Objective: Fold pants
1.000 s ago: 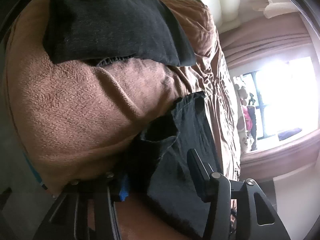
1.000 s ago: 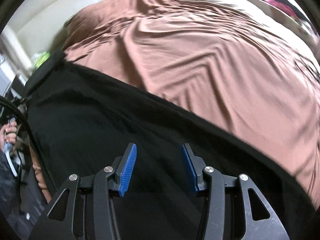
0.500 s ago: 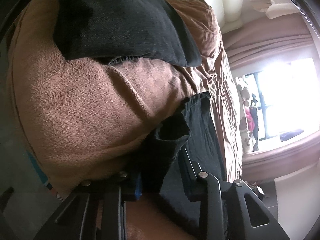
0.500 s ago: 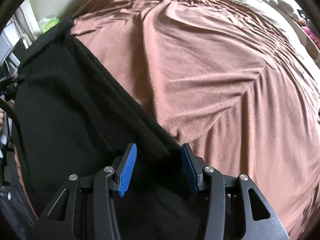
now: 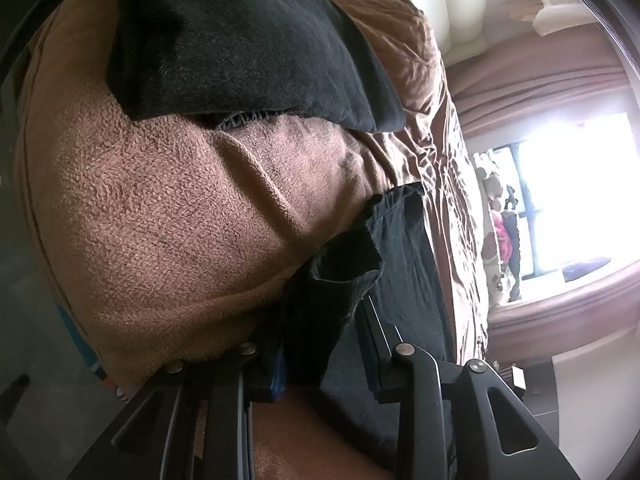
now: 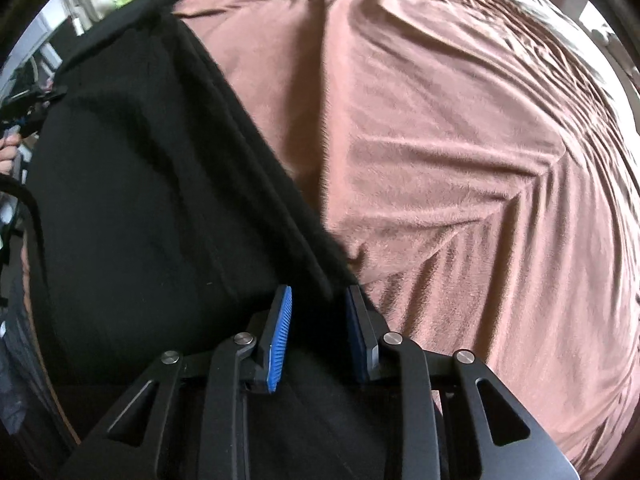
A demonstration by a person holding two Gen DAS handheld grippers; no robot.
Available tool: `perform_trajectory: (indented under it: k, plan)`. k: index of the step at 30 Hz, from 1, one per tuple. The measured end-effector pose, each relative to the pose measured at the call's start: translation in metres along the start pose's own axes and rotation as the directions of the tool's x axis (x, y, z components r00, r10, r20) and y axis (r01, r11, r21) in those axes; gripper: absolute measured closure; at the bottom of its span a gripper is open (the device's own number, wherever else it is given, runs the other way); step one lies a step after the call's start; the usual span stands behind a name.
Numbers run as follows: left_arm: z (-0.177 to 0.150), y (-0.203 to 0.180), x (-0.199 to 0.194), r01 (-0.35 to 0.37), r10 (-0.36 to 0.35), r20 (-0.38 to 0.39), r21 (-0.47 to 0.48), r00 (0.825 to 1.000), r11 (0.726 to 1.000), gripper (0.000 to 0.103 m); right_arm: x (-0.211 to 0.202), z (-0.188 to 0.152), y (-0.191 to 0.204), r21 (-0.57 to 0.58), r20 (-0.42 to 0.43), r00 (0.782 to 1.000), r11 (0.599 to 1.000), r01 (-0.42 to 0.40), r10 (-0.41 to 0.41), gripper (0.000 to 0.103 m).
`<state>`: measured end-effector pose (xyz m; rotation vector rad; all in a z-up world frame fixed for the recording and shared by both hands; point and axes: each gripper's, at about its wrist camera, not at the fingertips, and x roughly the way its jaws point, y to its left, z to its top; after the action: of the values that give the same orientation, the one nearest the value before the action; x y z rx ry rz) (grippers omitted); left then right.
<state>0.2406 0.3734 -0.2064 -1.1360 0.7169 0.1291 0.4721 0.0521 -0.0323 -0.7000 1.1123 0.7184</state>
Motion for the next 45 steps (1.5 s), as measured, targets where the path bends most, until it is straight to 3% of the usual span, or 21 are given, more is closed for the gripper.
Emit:
perform_trajectory:
  k: [2,4,6,13,17,20,21,22,23,33,35,39,45]
  plan:
    - [0.000,0.000,0.000,0.000,0.000,-0.001,0.000,1.000,1.000,0.070,0.003,0.002,0.000,0.012,0.007,1.000,1.000,0.001,-0.001,0.080]
    - [0.000,0.000,0.000,-0.001,0.001,0.000,-0.001,1.000,1.000,0.070,0.005,0.002,0.003,0.001,0.010,1.000,1.000,-0.006,0.006,0.100]
    - [0.000,0.000,0.000,-0.002,0.002,-0.001,-0.001,1.000,1.000,0.070,0.005,0.002,0.012,-0.031,0.002,0.999,0.999,0.039,-0.039,0.103]
    - [-0.002,-0.007,0.001,-0.019,0.019,-0.009,0.014,1.000,1.000,0.070,-0.020,0.006,0.026,-0.046,0.062,0.985,0.986,0.163,-0.160,0.103]
    - [-0.007,-0.007,0.008,0.018,-0.018,-0.034,-0.012,0.999,1.000,0.070,-0.010,0.009,0.025,-0.027,0.048,0.980,0.980,0.196,-0.194,0.103]
    - [-0.009,-0.012,0.012,-0.008,0.008,-0.028,0.012,1.000,1.000,0.070,0.007,0.012,0.025,-0.004,0.024,0.975,0.975,0.223,-0.223,0.103]
    - [-0.008,-0.012,0.013,-0.014,0.014,-0.026,0.007,1.000,1.000,0.072,0.014,0.012,0.026,0.003,0.015,0.973,0.973,0.231,-0.231,0.103]
    - [-0.006,-0.010,0.014,-0.032,0.032,-0.018,-0.006,0.999,0.999,0.086,0.019,0.012,0.027,0.008,0.012,0.971,0.971,0.239,-0.239,0.103]
    - [-0.004,-0.008,0.015,-0.035,0.035,-0.020,-0.011,0.999,0.999,0.092,0.022,0.011,0.026,0.018,0.014,0.970,0.970,0.244,-0.244,0.103]
    - [0.011,-0.030,0.002,0.037,-0.038,0.031,0.021,0.999,0.999,0.098,0.007,0.008,0.024,0.166,0.066,0.956,0.948,0.272,-0.286,0.103]
    - [0.016,-0.041,-0.001,0.066,-0.068,0.032,0.039,0.997,0.997,0.098,-0.002,0.003,0.018,0.214,0.077,0.937,0.924,0.318,-0.340,0.101]
    - [0.022,-0.061,-0.003,0.122,-0.125,0.027,0.069,0.992,0.990,0.098,-0.032,-0.018,0.003,0.351,0.120,0.955,0.911,0.215,-0.272,0.100]
    - [0.029,-0.090,-0.005,0.183,-0.185,0.020,0.099,0.982,0.978,0.098,-0.067,-0.060,-0.001,0.448,0.158,0.954,0.879,0.161,-0.254,0.100]
